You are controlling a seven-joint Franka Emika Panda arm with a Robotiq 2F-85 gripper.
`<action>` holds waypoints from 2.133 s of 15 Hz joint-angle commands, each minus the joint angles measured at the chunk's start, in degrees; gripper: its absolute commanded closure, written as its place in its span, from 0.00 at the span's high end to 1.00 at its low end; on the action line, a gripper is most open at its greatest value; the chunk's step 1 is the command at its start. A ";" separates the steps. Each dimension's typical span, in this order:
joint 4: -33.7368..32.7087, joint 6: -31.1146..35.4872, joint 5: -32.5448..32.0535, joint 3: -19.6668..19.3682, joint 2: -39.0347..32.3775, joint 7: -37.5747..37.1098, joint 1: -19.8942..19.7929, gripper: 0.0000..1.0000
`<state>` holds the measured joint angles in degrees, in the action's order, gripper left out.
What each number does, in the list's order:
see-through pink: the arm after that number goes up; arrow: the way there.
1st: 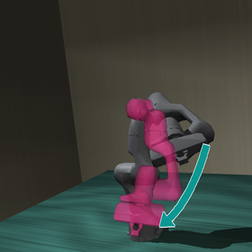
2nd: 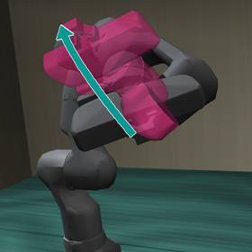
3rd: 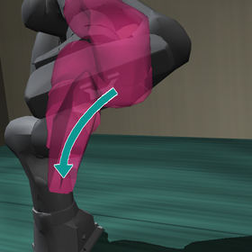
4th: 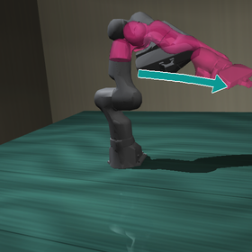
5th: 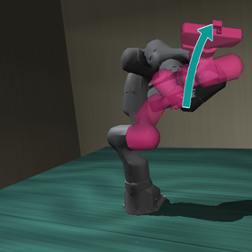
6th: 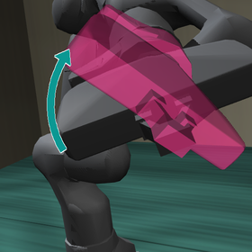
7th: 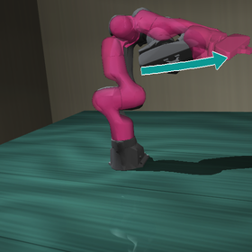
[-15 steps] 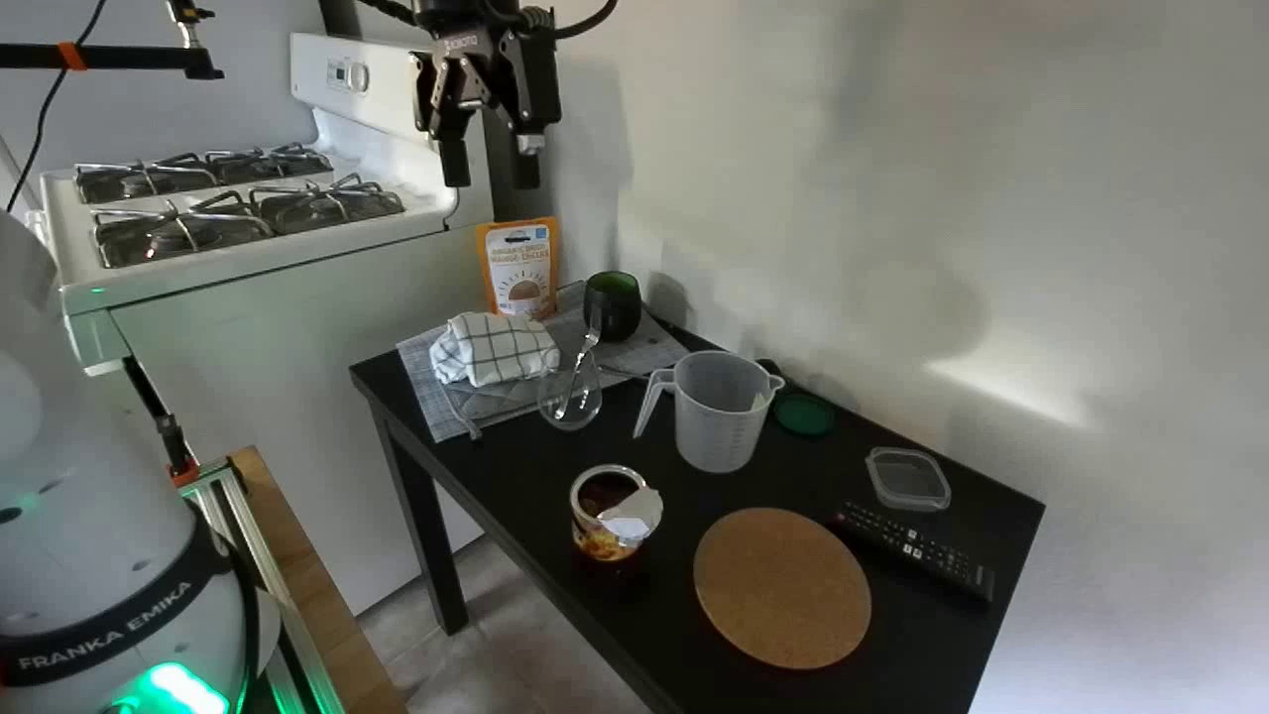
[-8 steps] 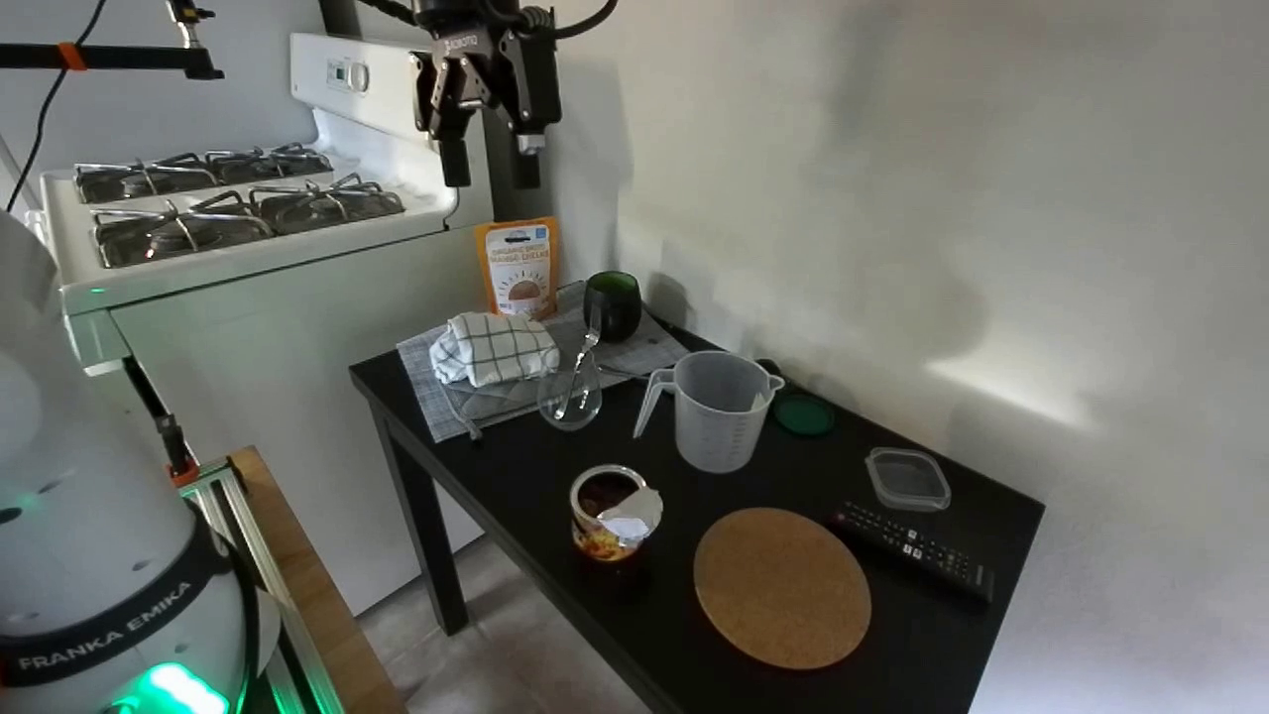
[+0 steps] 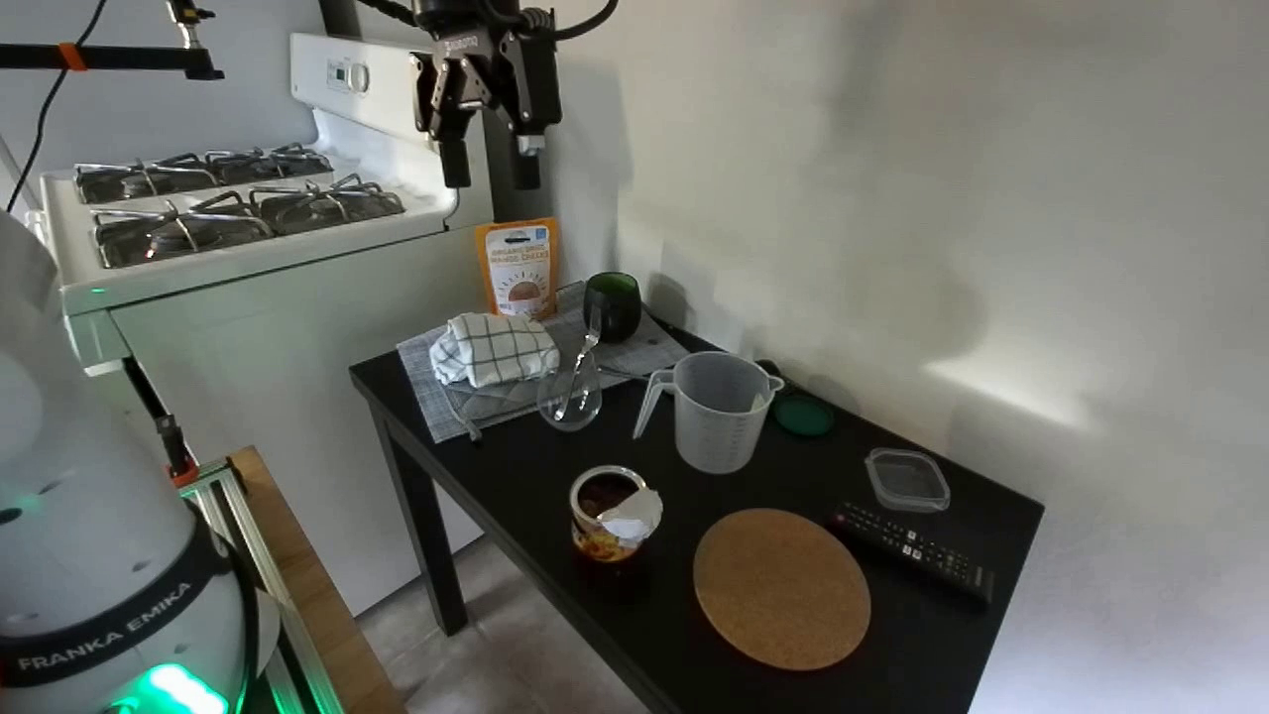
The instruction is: Remove the fork from the glass cup and put it in the plastic jar
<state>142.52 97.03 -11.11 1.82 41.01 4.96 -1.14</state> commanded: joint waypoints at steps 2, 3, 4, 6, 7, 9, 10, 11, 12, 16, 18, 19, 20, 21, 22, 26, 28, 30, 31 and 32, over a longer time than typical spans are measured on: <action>-0.19 2.14 0.00 0.23 -3.42 -1.40 1.74 1.00; -0.33 3.36 0.80 0.21 -5.24 -1.20 2.45 1.00; -0.38 5.03 0.63 0.98 -7.15 -1.96 2.83 1.00; -1.41 7.62 0.87 0.24 -11.06 2.92 5.01 1.00; -2.20 8.44 0.58 -0.33 -13.01 6.15 5.81 1.00; -3.59 9.37 -0.40 -1.14 -16.19 11.79 6.56 1.00; -4.57 9.62 -0.68 -1.59 -17.65 15.00 6.78 1.00; -5.43 9.87 -0.79 -1.81 -19.39 17.93 7.02 1.00; -5.93 10.42 -0.83 -1.98 -20.95 20.72 7.28 1.00; -8.53 13.47 0.84 -3.18 -25.78 33.50 8.26 1.00; -7.07 12.55 0.18 -2.04 -23.86 29.11 6.97 1.00; -7.19 12.55 0.19 -2.02 -24.16 29.03 6.95 1.00; -7.19 12.55 0.19 -2.02 -24.09 29.00 6.95 1.00; -7.20 12.55 0.19 -2.03 -23.97 29.00 6.96 1.00; -7.20 12.55 0.18 -2.03 -23.90 29.00 6.97 1.00; -3.15 27.29 4.28 -4.70 -25.12 41.87 8.25 1.00; -1.34 33.70 8.32 -5.71 -26.75 48.57 8.90 1.00; -0.11 37.87 14.24 -6.27 -28.61 56.26 10.00 1.00; 0.21 39.22 17.38 -6.45 -29.60 60.62 10.46 1.00; 0.24 39.65 20.19 -6.41 -30.76 64.86 10.87 1.00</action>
<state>141.72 133.55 1.81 -3.57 12.78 59.54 7.65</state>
